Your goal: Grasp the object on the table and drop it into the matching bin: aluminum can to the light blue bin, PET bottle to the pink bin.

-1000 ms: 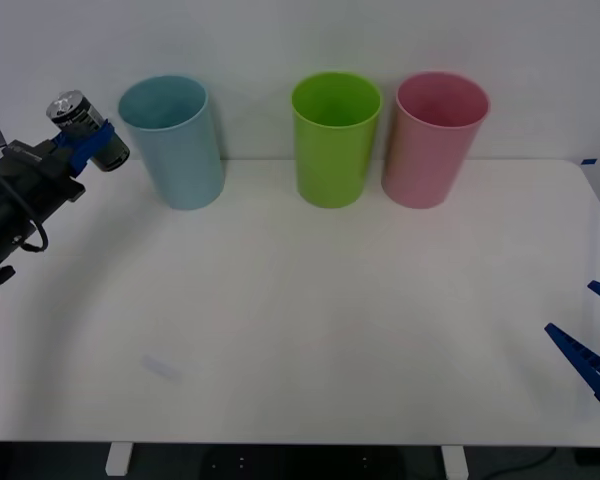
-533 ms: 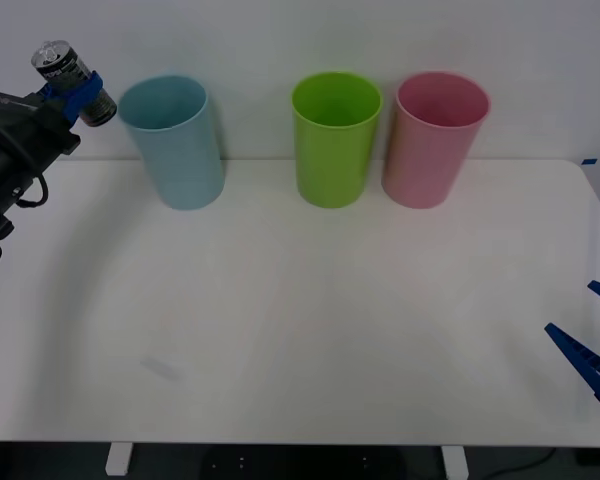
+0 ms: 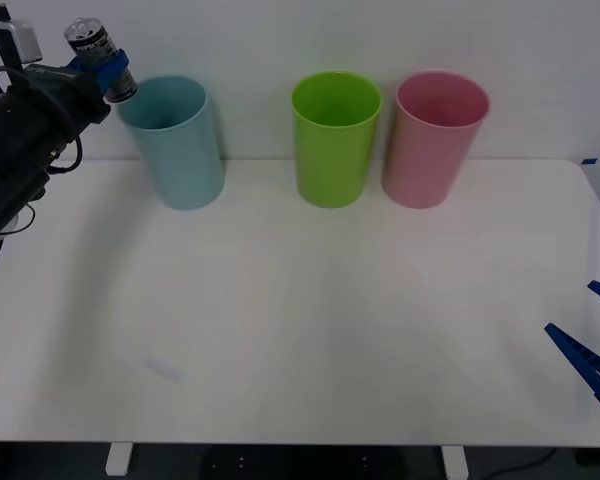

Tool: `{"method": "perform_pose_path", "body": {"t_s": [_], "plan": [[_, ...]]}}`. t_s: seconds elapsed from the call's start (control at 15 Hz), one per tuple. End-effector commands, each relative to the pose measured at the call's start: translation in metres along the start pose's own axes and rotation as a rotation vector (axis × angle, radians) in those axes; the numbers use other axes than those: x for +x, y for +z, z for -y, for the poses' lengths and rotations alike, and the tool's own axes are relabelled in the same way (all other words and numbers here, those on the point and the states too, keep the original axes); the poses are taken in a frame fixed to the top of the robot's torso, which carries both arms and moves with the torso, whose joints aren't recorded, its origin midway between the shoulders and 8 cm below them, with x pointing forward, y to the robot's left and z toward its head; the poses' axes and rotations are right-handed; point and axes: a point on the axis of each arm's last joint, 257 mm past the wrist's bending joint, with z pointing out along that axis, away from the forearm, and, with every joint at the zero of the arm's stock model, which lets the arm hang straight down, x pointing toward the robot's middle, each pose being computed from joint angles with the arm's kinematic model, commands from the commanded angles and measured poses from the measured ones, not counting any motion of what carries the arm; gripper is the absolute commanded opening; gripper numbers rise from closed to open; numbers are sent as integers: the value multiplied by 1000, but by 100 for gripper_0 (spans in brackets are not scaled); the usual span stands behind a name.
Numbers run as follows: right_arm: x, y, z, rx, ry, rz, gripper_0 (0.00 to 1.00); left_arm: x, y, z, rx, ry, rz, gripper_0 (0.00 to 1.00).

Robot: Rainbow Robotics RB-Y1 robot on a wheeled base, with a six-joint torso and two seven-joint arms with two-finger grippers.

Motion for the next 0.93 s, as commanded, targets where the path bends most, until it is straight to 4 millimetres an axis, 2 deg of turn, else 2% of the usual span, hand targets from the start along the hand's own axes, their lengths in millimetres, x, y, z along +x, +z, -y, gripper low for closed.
{"method": "perform_pose_path", "body": {"t_s": [0.07,0.33,0.53,0.93], "plan": [[0,0,0,0,0,0,100,3,20,1,-17,9,-23,0],[0,0,0,0,0,0,100,8,50,0,-47,30,-68,0],[0,0,0,0,0,0,100,9,65,-1,-75,35,-85,0],[0,0,0,0,0,0,100,10,70,0,-95,32,-83,1]]}}
